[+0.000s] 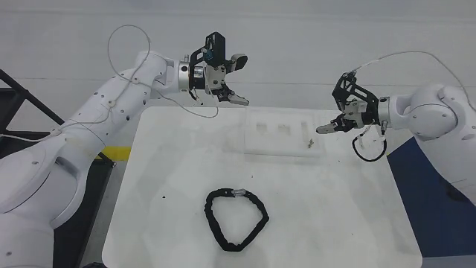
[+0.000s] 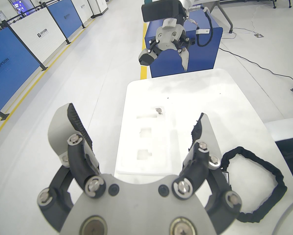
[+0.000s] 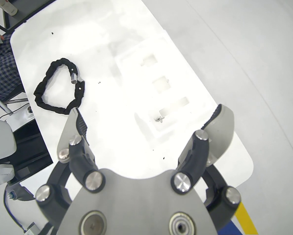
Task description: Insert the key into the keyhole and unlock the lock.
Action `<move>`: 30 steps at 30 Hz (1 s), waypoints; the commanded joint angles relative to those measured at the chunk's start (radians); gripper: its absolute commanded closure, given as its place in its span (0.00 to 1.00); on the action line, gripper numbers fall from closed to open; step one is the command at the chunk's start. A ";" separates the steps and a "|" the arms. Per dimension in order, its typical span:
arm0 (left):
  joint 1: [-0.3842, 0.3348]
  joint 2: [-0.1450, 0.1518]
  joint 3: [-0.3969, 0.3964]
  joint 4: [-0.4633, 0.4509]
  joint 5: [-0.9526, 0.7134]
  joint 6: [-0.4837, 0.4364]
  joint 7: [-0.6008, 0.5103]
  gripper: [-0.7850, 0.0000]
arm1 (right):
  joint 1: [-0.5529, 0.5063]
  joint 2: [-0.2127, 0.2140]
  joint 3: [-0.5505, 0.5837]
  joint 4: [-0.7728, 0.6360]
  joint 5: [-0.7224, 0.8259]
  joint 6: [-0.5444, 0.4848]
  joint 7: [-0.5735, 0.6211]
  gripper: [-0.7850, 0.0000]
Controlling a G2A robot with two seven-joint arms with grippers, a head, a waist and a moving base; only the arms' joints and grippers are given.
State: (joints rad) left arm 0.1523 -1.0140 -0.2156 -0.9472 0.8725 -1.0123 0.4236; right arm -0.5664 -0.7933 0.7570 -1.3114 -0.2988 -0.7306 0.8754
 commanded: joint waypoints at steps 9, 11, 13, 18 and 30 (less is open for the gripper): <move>0.000 0.000 0.000 0.000 0.000 0.000 0.000 0.00 | 0.002 -0.047 -0.078 0.085 -0.008 0.071 0.006 0.00; 0.000 0.000 0.000 0.000 0.000 0.000 0.000 0.00 | 0.001 -0.055 -0.086 0.101 -0.008 0.092 -0.002 0.00; 0.000 0.000 0.000 0.000 0.000 0.000 0.000 0.00 | -0.001 -0.062 -0.092 0.119 -0.012 0.125 -0.008 0.00; 0.000 0.000 0.000 0.000 0.000 0.000 0.000 0.00 | -0.001 -0.086 -0.112 0.160 0.029 0.250 0.021 0.00; 0.000 0.000 0.000 0.000 0.000 0.000 0.000 0.00 | -0.004 -0.155 -0.169 0.230 0.107 0.420 0.053 0.00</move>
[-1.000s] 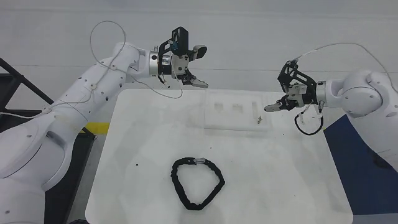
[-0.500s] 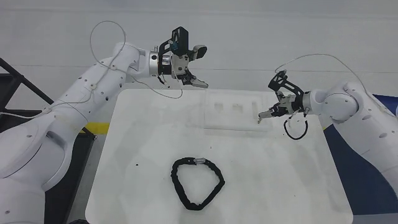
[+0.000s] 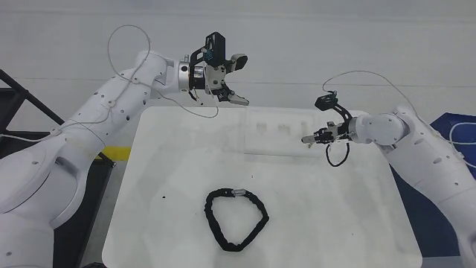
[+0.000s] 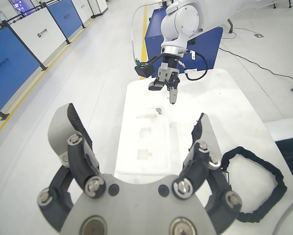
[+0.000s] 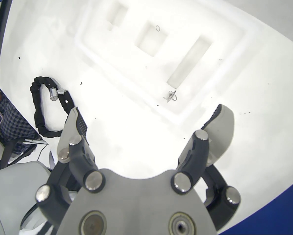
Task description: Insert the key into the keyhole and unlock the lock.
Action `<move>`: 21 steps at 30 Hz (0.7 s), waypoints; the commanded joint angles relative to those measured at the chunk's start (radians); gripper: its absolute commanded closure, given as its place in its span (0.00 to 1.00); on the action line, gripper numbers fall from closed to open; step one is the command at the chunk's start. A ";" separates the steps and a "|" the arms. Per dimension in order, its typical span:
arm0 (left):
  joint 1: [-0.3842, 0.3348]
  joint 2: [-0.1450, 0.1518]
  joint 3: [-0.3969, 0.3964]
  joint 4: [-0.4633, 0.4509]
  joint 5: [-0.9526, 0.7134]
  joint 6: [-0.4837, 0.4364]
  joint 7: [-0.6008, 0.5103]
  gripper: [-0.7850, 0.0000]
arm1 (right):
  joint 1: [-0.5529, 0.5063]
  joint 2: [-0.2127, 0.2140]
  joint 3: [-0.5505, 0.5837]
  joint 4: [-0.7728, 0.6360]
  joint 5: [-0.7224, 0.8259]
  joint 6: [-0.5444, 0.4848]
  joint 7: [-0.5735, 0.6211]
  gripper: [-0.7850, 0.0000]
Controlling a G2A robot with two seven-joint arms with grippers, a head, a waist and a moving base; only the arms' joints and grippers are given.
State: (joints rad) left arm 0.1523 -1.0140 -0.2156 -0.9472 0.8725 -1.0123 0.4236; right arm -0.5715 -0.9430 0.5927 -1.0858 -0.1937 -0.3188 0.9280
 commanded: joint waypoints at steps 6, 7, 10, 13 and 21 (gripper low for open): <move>0.000 0.000 0.000 0.000 0.000 0.000 0.000 0.00 | 0.003 -0.045 -0.025 0.076 0.068 0.053 0.006 0.00; 0.000 0.000 0.000 0.000 0.000 0.000 0.000 0.00 | 0.007 -0.052 -0.031 0.091 0.067 0.061 0.009 0.00; 0.000 0.000 0.000 0.000 0.000 0.000 0.000 0.00 | 0.020 -0.076 -0.049 0.120 0.067 0.083 0.013 0.00; 0.000 0.000 0.000 0.000 0.000 0.000 0.000 0.00 | 0.029 -0.100 -0.063 0.158 0.083 0.081 0.015 0.00; 0.000 0.000 0.000 0.000 0.000 0.000 0.000 0.00 | 0.064 -0.169 -0.101 0.282 0.111 0.039 0.029 0.00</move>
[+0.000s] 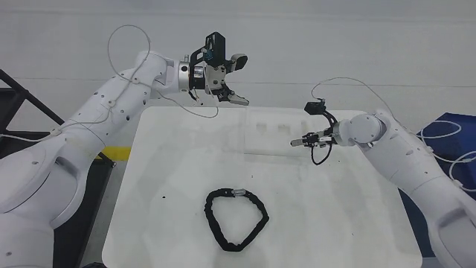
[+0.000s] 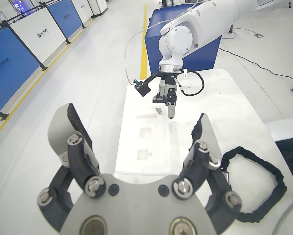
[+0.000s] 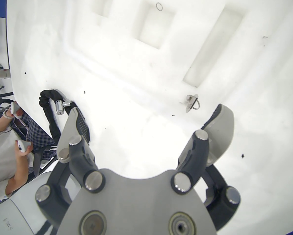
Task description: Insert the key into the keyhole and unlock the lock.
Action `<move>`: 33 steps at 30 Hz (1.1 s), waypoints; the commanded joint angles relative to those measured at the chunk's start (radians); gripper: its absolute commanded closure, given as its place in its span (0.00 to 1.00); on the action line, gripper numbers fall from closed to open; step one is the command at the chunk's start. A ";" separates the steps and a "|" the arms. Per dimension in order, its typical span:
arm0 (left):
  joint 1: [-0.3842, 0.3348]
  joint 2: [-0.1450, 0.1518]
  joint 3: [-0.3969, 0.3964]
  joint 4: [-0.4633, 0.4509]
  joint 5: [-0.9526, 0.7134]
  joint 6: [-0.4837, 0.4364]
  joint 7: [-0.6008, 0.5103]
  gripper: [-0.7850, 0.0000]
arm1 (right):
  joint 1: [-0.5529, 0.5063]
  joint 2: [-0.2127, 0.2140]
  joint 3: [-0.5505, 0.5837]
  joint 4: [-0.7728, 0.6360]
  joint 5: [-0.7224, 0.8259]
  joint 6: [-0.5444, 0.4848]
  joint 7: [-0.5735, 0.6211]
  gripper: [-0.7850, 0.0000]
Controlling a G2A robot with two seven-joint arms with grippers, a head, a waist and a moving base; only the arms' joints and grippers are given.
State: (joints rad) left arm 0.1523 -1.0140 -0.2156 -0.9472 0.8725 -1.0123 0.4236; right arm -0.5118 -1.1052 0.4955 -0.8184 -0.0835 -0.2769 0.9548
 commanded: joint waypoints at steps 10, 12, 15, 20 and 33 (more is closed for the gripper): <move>0.000 0.000 0.000 0.000 0.000 0.000 0.000 0.00 | 0.039 -0.076 -0.029 0.161 0.017 -0.073 0.019 0.00; 0.000 0.000 0.000 0.000 0.000 0.000 0.000 0.00 | 0.039 -0.076 -0.029 0.161 0.017 -0.073 0.019 0.00; 0.000 0.000 0.000 0.000 0.000 0.000 0.000 0.00 | 0.039 -0.076 -0.029 0.161 0.017 -0.073 0.019 0.00; 0.000 0.000 0.000 0.000 0.000 0.000 0.000 0.00 | 0.039 -0.076 -0.029 0.161 0.017 -0.073 0.019 0.00; 0.000 0.000 0.000 0.000 0.000 0.000 0.000 0.00 | 0.044 -0.069 -0.022 0.087 -0.078 0.017 0.031 0.00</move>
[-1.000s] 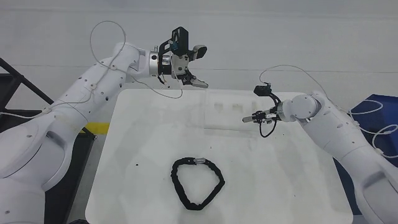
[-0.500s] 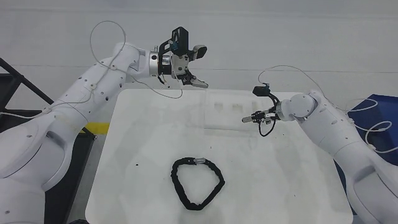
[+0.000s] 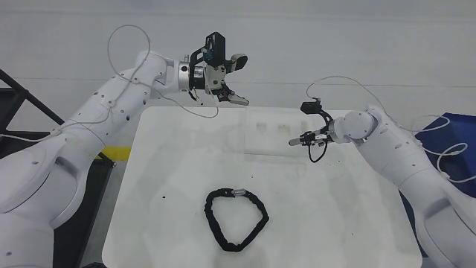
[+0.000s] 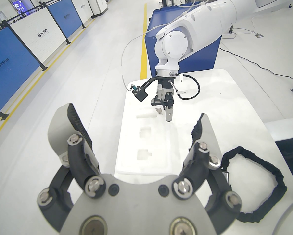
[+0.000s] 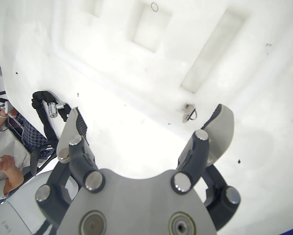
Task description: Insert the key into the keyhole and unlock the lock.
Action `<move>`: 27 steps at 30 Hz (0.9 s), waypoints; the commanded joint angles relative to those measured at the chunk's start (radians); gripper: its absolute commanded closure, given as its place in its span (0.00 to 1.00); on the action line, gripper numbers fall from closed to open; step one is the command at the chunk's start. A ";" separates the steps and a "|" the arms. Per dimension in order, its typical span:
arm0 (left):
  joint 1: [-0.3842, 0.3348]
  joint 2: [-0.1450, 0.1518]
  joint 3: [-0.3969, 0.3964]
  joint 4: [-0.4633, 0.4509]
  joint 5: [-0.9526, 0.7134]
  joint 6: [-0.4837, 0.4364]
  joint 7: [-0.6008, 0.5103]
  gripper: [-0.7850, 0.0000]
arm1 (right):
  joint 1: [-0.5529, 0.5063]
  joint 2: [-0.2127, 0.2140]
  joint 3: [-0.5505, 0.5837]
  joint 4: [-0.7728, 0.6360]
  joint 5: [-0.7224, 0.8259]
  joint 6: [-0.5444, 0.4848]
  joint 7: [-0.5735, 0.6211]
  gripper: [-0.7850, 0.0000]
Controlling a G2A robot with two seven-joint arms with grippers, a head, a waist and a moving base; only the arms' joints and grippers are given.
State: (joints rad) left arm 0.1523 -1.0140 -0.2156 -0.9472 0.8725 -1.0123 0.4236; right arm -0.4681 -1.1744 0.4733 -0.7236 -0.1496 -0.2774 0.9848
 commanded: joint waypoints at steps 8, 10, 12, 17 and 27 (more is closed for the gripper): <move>0.000 0.000 0.000 0.000 0.000 0.000 0.000 0.00 | -0.009 0.001 0.014 -0.039 -0.050 0.084 0.033 0.27; 0.000 0.000 0.000 0.000 0.000 0.000 0.000 0.00 | -0.010 0.000 0.018 -0.036 -0.056 0.092 0.037 0.43; 0.000 0.000 0.000 0.000 0.000 0.000 0.000 0.00 | -0.009 -0.001 0.021 -0.034 -0.066 0.104 0.042 0.51; 0.000 0.000 0.000 0.000 0.000 0.000 0.000 0.00 | -0.005 -0.004 0.023 -0.032 -0.113 0.153 0.040 0.56; 0.000 0.000 0.000 0.000 0.000 0.000 0.000 0.00 | -0.016 -0.014 0.032 -0.026 -0.161 0.200 0.025 0.66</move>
State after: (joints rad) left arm 0.1523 -1.0140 -0.2156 -0.9472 0.8725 -1.0123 0.4236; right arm -0.4830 -1.1876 0.5047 -0.7522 -0.3089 -0.0783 1.0126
